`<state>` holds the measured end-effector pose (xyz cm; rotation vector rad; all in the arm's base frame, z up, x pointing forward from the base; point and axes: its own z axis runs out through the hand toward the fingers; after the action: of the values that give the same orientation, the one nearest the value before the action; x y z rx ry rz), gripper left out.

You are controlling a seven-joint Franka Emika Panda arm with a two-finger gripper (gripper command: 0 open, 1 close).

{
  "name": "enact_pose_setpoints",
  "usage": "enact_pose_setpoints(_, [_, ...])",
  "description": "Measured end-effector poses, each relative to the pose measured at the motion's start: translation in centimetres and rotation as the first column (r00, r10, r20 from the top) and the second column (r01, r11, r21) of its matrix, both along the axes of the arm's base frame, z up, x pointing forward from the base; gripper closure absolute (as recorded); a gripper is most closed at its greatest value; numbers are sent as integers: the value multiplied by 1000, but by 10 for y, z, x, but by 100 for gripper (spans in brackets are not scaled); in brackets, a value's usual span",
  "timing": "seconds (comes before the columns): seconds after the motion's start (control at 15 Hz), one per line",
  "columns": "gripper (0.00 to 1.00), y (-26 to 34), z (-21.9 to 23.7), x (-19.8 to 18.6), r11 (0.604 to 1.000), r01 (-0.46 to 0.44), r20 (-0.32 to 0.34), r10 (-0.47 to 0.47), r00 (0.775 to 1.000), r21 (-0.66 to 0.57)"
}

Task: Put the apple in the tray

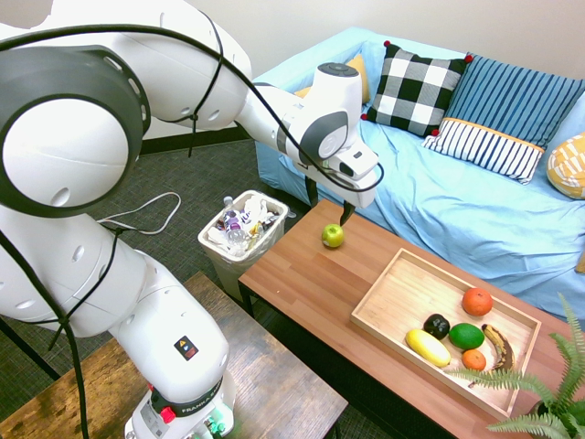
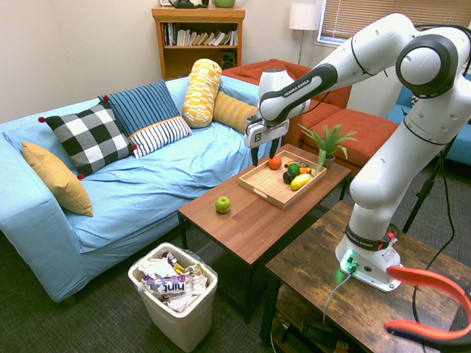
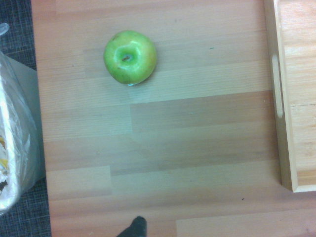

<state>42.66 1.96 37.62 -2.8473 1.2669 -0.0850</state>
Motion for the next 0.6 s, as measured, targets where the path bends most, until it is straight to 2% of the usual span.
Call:
enact_pose_setpoints(0.27, [0,-2,-6,7,1000,8,-5,-8,1000,0])
enact_pose_setpoints(0.6, [0,17,-36,48,1000,29,-12,-29,1000,9])
